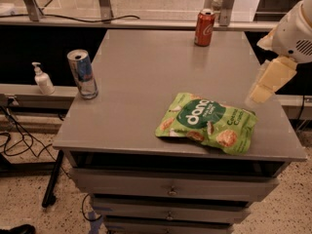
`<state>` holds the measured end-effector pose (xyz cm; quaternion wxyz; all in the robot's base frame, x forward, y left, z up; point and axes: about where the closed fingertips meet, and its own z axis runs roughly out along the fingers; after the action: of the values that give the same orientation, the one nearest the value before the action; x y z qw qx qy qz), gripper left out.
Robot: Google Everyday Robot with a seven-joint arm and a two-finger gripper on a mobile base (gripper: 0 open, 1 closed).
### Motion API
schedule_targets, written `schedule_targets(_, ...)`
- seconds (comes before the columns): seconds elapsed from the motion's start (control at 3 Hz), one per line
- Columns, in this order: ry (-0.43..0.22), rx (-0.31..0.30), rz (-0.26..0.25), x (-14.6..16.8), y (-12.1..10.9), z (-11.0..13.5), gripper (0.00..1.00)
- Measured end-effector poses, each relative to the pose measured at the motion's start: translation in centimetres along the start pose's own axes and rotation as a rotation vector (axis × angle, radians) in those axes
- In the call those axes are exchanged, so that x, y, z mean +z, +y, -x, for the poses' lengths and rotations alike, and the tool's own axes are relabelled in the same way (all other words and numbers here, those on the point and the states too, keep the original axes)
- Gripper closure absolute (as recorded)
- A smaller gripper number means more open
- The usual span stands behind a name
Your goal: Knock coke can over
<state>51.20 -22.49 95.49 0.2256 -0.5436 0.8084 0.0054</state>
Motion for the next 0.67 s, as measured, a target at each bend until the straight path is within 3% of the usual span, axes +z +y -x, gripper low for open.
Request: schedule_targets(0.67,-0.145,0.125,-0.034,5.9,-6.4,0.9,0.00)
